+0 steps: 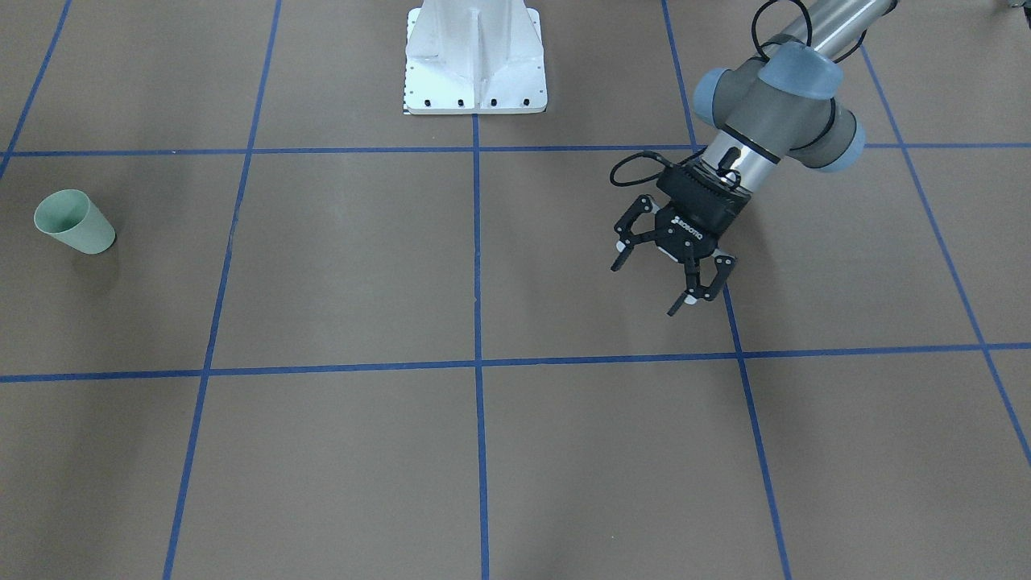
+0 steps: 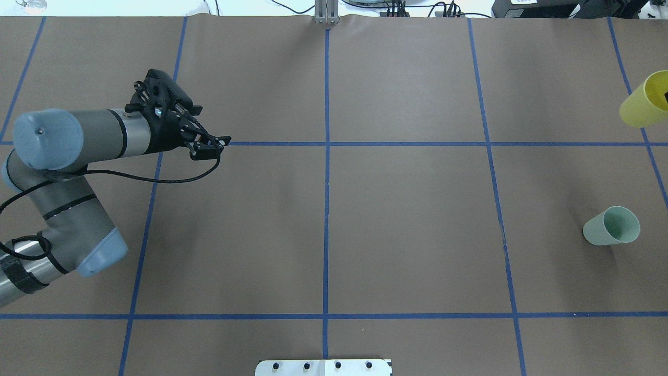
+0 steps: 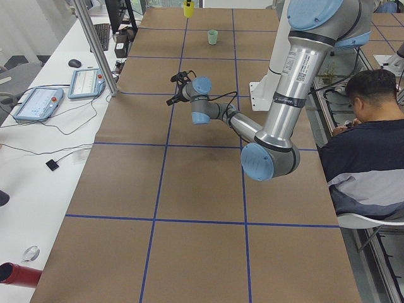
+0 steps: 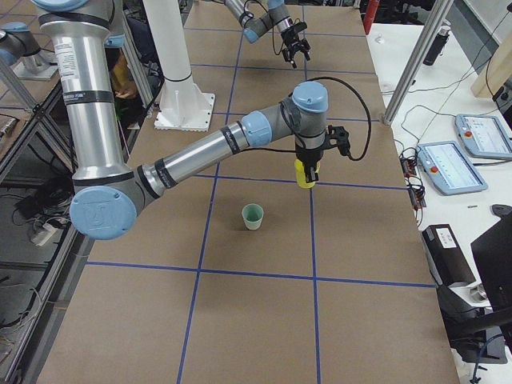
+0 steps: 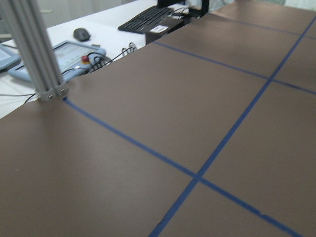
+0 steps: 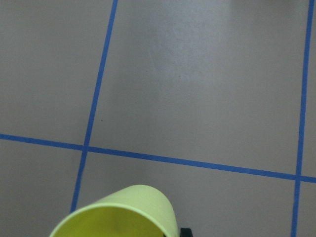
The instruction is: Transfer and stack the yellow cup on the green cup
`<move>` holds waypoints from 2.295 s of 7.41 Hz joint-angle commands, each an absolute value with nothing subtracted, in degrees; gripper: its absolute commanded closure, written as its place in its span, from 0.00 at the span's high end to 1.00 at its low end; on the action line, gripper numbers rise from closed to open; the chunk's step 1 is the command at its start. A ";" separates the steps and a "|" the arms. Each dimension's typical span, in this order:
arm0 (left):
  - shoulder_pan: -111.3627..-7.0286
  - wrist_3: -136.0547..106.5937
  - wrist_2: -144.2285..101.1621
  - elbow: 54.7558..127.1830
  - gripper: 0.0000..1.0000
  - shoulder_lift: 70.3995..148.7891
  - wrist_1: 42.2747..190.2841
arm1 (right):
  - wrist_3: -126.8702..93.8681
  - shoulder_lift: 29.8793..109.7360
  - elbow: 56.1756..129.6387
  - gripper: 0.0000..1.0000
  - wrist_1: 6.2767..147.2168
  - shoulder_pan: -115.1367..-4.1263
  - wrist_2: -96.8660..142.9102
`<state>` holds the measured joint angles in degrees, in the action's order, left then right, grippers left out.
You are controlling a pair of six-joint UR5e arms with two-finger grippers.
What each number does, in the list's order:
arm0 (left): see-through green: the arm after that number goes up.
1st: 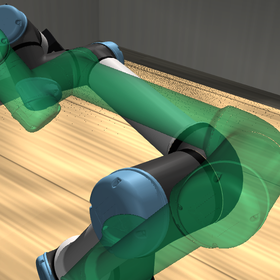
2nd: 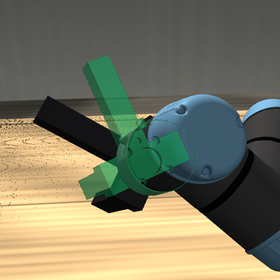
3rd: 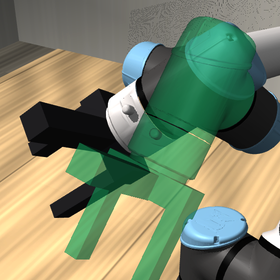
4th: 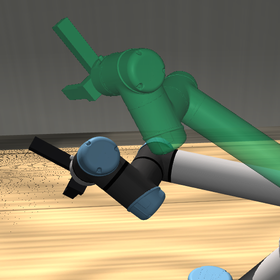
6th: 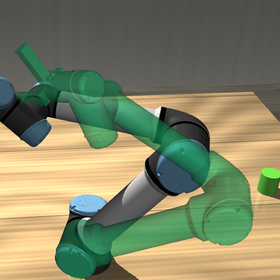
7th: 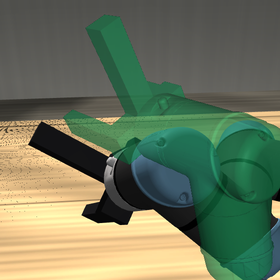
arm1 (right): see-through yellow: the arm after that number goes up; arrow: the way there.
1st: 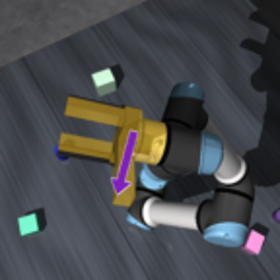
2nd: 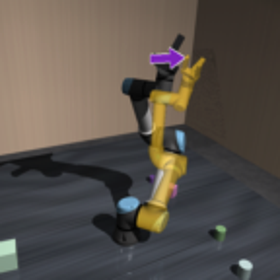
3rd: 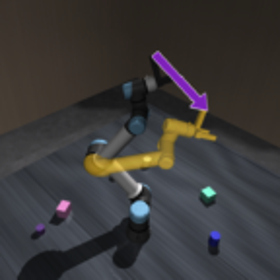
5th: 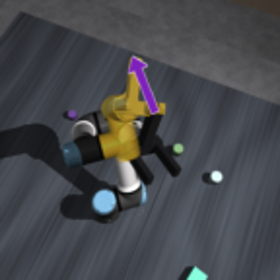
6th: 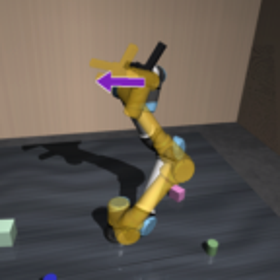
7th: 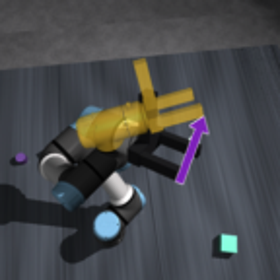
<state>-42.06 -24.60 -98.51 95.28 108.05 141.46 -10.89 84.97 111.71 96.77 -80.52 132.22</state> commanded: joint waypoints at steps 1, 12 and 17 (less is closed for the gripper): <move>-46.13 -24.09 -98.52 96.59 1.00 106.52 124.10 | -3.18 89.54 111.62 0.00 96.77 -85.06 133.51; -85.66 5.77 -128.39 99.05 1.00 90.72 89.30 | -0.88 90.09 111.09 0.00 96.68 -86.22 134.82; -94.66 5.54 -139.04 106.07 1.00 77.98 88.59 | -18.93 98.21 114.35 0.00 85.16 -78.95 139.21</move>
<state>-94.12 5.66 -138.22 103.73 80.57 88.47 -12.94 93.51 113.95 92.84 -81.65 138.28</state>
